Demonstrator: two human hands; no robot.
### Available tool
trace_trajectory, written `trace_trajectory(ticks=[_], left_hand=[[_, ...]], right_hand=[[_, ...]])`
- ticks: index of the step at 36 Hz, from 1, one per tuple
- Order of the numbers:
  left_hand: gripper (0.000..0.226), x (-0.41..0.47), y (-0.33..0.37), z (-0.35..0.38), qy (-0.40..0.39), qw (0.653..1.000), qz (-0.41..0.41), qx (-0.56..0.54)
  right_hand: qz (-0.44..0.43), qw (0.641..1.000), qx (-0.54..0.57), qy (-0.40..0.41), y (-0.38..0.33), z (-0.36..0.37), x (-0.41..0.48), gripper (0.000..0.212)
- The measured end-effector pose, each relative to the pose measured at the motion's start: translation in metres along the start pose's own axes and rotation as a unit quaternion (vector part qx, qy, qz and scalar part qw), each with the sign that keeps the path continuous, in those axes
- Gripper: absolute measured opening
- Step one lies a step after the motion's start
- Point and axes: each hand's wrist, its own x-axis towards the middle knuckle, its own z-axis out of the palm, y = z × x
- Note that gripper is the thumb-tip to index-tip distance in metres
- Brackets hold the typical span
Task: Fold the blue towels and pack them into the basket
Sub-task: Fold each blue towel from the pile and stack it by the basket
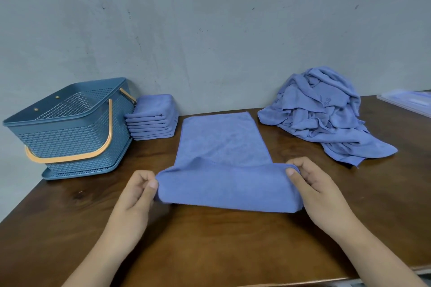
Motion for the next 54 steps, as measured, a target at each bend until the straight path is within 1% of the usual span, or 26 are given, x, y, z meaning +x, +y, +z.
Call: trace_trajectory(ticks=[2,3,4,6,7,8,11,12,14,16,18,21,23,26,28,31,34,38,40,42,43,44,46,49,51,54], left_hand=[[0.031,0.002,-0.003,-0.007,-0.026,0.999,-0.014,-0.018],[0.033,0.002,-0.002,-0.009,-0.045,0.999,-0.015,-0.003],[0.033,0.002,-0.003,-0.011,-0.067,0.997,-0.016,0.017],[0.02,0.0,-0.002,-0.011,-0.11,0.993,-0.027,0.027],[0.013,0.0,-0.002,-0.011,-0.117,0.992,-0.037,0.022],[0.012,0.0,-0.001,-0.01,-0.119,0.992,-0.044,0.021],[0.039,0.005,-0.004,-0.008,-0.117,0.99,-0.059,0.056],[0.04,0.006,-0.004,-0.006,-0.116,0.988,-0.064,0.077],[0.034,0.009,-0.004,0.001,-0.115,0.986,-0.062,0.106],[0.03,0.009,-0.001,0.007,-0.124,0.984,-0.04,0.121],[0.03,0.006,0.0,0.008,-0.144,0.984,-0.037,0.102],[0.026,-0.001,0.0,0.0,-0.193,0.979,-0.05,0.041],[0.028,-0.005,0.0,-0.005,-0.205,0.978,-0.046,0.007],[0.03,-0.007,0.001,-0.009,-0.166,0.986,-0.013,0.01],[0.022,-0.008,0.005,-0.008,-0.114,0.993,0.019,0.007],[0.01,-0.006,0.015,-0.004,-0.039,0.998,0.041,-0.006],[0.006,0.01,0.021,0.0,0.001,0.999,0.048,0.008],[0.021,0.052,0.015,0.008,0.033,0.996,0.026,0.076],[0.022,0.081,0.006,0.012,0.031,0.989,-0.004,0.145],[0.022,0.112,-0.008,0.015,0.012,0.971,-0.05,0.233],[0.02,0.124,-0.014,0.017,-0.003,0.958,-0.062,0.281],[0.015,0.133,-0.02,0.021,-0.017,0.942,-0.066,0.327],[0.014,0.145,-0.027,0.033,-0.015,0.917,-0.04,0.398],[0.02,0.151,-0.024,0.063,-0.003,0.892,0.045,0.45],[0.03,0.152,-0.023,0.082,-0.061,0.882,0.083,0.459],[0.051,0.148,-0.031,0.102,-0.199,0.862,0.068,0.462]], right_hand=[[-0.003,1.0,0.007,0.013,0.0,-0.001,0.0,0.016],[-0.006,1.0,0.007,0.013,0.0,-0.001,0.0,0.016],[-0.009,1.0,0.005,0.009,0.0,-0.001,-0.001,0.016],[-0.011,1.0,-0.011,-0.006,0.001,0.0,-0.001,0.016],[-0.011,1.0,-0.024,-0.016,0.002,0.001,-0.002,0.016],[-0.012,0.999,-0.034,-0.026,0.002,0.002,-0.002,0.015],[-0.012,0.998,-0.052,-0.043,0.0,0.006,-0.003,0.017],[-0.011,0.997,-0.056,-0.044,-0.001,0.006,-0.003,0.017],[-0.008,0.997,-0.056,-0.044,-0.002,0.006,-0.003,0.02],[-0.001,0.998,-0.045,-0.041,-0.002,0.005,-0.002,0.022],[0.013,0.999,-0.028,-0.041,-0.003,0.002,-0.002,0.025],[0.042,0.997,0.006,-0.057,-0.005,-0.002,-0.001,0.026],[0.054,0.997,0.023,-0.059,-0.008,-0.003,-0.001,0.026],[0.056,0.996,0.029,-0.064,-0.011,-0.002,-0.002,0.025],[0.047,0.996,0.029,-0.065,-0.012,0.001,-0.001,0.024],[0.018,0.999,0.001,-0.047,-0.013,0.005,0.007,0.022],[-0.005,0.999,-0.047,-0.019,-0.013,0.006,0.031,0.021],[-0.042,0.993,-0.106,0.015,-0.012,0.011,0.086,0.019],[-0.046,0.987,-0.151,0.024,-0.006,0.018,0.119,0.017],[-0.039,0.975,-0.217,0.026,0.005,0.026,0.149,0.014],[-0.031,0.967,-0.252,0.018,0.011,0.03,0.161,0.017],[-0.024,0.958,-0.286,0.007,0.017,0.034,0.17,0.026],[-0.032,0.937,-0.347,-0.007,0.027,0.044,0.181,0.042],[-0.088,0.931,-0.352,-0.037,0.031,0.065,0.188,0.043],[-0.112,0.93,-0.336,-0.102,0.029,0.081,0.186,0.043],[-0.136,0.894,-0.373,-0.21,0.032,0.096,0.172,0.058]])
